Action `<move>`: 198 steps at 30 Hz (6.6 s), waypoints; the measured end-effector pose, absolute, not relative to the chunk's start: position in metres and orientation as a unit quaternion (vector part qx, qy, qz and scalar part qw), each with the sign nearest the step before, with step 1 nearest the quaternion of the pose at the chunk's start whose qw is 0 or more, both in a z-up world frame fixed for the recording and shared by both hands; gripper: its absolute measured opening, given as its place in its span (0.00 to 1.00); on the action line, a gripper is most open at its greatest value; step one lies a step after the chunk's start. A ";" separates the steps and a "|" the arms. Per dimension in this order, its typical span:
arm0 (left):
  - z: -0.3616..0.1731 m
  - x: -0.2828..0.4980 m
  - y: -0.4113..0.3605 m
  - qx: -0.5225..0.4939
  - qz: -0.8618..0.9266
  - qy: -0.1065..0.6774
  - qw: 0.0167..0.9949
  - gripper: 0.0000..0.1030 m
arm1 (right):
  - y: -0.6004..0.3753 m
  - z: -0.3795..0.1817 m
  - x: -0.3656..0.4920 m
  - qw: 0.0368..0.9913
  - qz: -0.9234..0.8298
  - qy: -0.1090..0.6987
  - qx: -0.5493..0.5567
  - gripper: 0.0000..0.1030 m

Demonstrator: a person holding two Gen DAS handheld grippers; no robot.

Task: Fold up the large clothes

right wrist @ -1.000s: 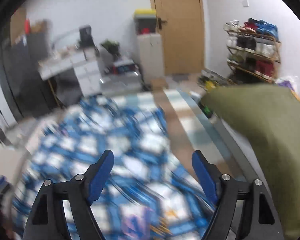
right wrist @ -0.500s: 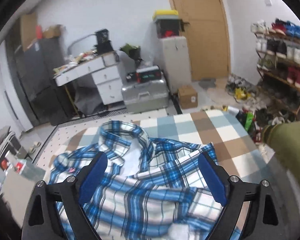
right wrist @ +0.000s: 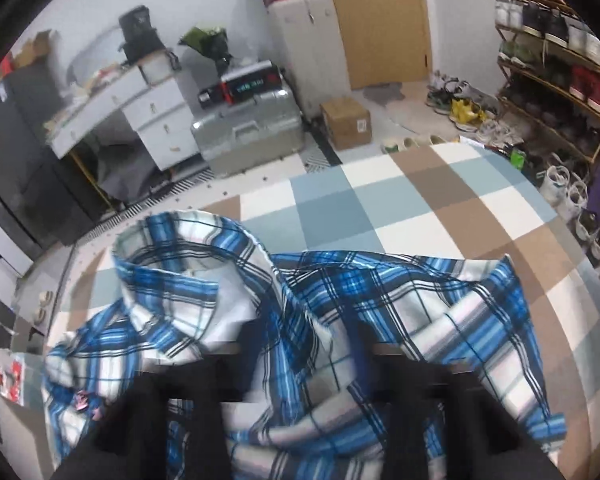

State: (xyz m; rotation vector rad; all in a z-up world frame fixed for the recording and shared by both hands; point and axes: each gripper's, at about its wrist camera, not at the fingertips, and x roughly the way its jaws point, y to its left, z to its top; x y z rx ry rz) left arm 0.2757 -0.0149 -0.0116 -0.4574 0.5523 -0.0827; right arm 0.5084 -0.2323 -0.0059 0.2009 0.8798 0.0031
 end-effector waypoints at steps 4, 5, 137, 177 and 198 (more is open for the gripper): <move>-0.011 0.275 -0.017 -0.223 -0.041 0.273 0.935 0.77 | -0.215 0.014 0.510 0.893 0.143 0.388 0.179 0.02; -0.011 0.277 -0.017 -0.223 -0.042 0.273 0.935 0.77 | -0.205 0.021 0.509 0.890 0.182 0.378 0.178 0.03; 0.040 0.260 -0.034 -0.200 0.034 0.323 0.924 0.64 | -0.363 -0.035 0.252 0.826 -0.045 0.475 0.300 0.08; 0.004 0.217 0.025 -0.101 0.171 0.402 0.894 0.58 | -0.400 -0.015 0.249 0.809 0.023 0.421 0.410 0.42; 0.005 0.168 0.105 -0.250 0.234 0.330 0.880 0.01 | -0.414 -0.036 0.272 0.811 -0.064 0.442 0.376 0.04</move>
